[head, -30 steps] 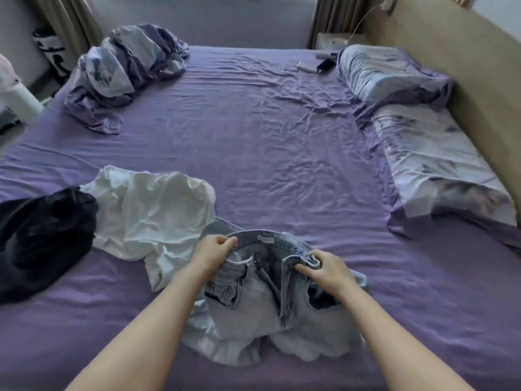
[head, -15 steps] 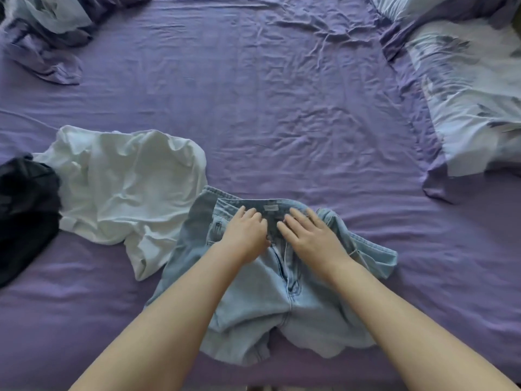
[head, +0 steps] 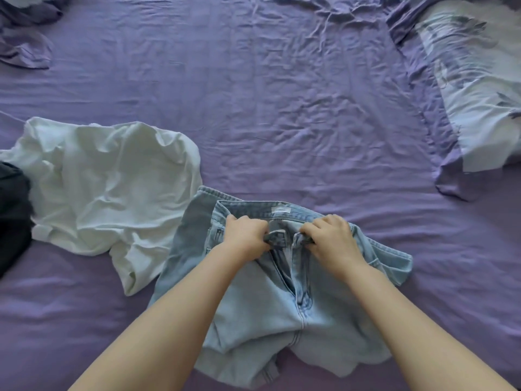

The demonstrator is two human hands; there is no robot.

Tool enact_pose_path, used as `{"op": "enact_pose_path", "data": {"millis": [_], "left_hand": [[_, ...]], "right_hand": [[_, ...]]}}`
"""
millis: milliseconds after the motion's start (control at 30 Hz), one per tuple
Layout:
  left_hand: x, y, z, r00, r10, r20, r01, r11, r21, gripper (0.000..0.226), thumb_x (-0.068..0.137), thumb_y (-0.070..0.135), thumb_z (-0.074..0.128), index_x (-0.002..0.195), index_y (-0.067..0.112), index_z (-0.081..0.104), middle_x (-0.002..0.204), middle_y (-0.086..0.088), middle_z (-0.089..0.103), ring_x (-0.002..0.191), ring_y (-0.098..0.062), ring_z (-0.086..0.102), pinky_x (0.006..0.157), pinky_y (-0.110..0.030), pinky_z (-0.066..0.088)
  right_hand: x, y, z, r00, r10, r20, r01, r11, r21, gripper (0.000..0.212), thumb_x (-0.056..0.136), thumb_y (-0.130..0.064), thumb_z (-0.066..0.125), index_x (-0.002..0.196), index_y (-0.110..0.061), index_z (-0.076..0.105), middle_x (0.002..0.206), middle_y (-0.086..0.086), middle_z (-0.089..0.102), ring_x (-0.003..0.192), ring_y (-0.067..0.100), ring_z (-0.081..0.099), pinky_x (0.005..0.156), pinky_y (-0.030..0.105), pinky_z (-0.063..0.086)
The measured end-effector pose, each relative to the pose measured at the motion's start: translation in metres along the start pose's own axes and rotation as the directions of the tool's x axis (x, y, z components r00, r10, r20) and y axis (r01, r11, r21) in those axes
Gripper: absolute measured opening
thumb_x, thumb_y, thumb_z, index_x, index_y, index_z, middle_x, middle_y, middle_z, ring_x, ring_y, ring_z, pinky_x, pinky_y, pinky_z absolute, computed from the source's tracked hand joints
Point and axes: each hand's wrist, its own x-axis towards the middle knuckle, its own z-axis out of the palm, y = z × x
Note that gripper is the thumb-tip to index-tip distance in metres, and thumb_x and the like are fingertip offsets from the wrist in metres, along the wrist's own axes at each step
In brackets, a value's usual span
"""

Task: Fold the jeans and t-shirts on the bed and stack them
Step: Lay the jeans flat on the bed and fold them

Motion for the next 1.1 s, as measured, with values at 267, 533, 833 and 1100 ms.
{"op": "enact_pose_path", "data": {"millis": [267, 533, 833, 1100], "left_hand": [[0.018, 0.009, -0.017, 0.942, -0.012, -0.335, -0.041, 0.988, -0.151, 0.037, 0.085, 0.038, 0.062, 0.119, 0.028, 0.053, 0.121, 0.003, 0.056, 0.120, -0.023, 0.042, 0.093, -0.036, 0.030], [-0.022, 0.034, 0.052, 0.991, 0.134, -0.019, -0.129, 0.894, -0.429, 0.016, 0.082, 0.020, 0.064, 0.095, 0.016, 0.071, 0.099, -0.006, 0.068, 0.099, -0.025, 0.058, 0.087, -0.033, 0.041], [-0.033, 0.038, 0.074, 1.000, -0.006, 0.019, 0.015, 0.855, -0.518, 0.029, 0.081, 0.043, 0.067, 0.108, 0.037, 0.065, 0.108, 0.001, 0.050, 0.111, -0.021, 0.039, 0.099, -0.035, 0.038], [-0.032, 0.047, 0.077, 0.993, -0.004, -0.116, -0.041, 0.921, -0.387, 0.025, 0.080, 0.041, 0.066, 0.104, 0.036, 0.066, 0.101, 0.003, 0.049, 0.102, -0.019, 0.044, 0.086, -0.031, 0.035]], "right_hand": [[0.014, 0.000, -0.013, 0.956, 0.088, -0.279, -0.035, 0.981, 0.190, 0.033, 0.073, -0.011, 0.074, 0.104, -0.013, 0.065, 0.105, 0.007, 0.063, 0.114, 0.033, 0.051, 0.100, 0.049, 0.036], [-0.020, -0.016, 0.017, 0.991, 0.070, -0.117, -0.070, 0.998, 0.004, 0.057, 0.069, -0.019, 0.079, 0.121, -0.009, 0.059, 0.129, 0.014, 0.056, 0.129, 0.033, 0.044, 0.109, 0.054, 0.027], [-0.078, -0.027, 0.043, 0.981, 0.084, -0.173, -0.089, 0.996, -0.024, 0.025, 0.078, -0.034, 0.070, 0.092, -0.013, 0.070, 0.109, 0.003, 0.069, 0.125, 0.030, 0.051, 0.108, 0.054, 0.019], [-0.116, -0.064, 0.072, 0.969, 0.227, -0.095, -0.214, 0.969, 0.126, 0.049, 0.082, -0.032, 0.044, 0.111, 0.002, 0.066, 0.119, 0.020, 0.063, 0.112, 0.032, 0.060, 0.087, 0.045, 0.053]]}}
